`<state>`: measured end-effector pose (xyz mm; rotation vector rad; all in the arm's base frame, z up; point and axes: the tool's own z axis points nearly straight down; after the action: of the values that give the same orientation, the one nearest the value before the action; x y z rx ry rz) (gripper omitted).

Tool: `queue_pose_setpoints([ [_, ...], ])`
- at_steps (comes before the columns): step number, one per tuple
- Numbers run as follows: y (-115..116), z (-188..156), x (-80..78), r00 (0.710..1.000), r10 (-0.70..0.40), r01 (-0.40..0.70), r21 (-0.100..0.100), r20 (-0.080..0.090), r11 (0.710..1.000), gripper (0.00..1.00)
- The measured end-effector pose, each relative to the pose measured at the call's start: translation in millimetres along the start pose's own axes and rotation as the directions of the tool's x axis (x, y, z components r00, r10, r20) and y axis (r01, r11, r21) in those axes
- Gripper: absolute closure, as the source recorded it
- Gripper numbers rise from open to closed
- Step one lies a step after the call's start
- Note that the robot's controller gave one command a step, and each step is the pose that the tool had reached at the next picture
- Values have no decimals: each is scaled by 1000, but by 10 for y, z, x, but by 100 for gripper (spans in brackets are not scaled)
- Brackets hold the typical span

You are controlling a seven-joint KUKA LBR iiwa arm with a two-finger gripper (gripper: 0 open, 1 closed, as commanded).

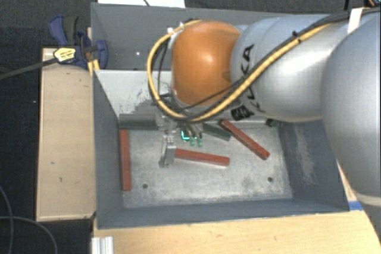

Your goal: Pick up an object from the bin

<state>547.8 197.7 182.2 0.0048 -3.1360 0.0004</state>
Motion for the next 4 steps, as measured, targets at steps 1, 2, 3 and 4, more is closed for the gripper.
queue_pose_setpoints([
  [1, -485, 1162, -100, 996, -86, 86, 2, 1, 996, 0],
  [2, -459, 1115, -113, 997, -83, 83, -1, 7, 997, 100],
  [3, -459, 1115, -113, 997, -79, 79, -1, 7, 997, 0],
  [4, -1384, 1124, 224, 1000, 26, -26, 3, 4, 1000, 0],
])
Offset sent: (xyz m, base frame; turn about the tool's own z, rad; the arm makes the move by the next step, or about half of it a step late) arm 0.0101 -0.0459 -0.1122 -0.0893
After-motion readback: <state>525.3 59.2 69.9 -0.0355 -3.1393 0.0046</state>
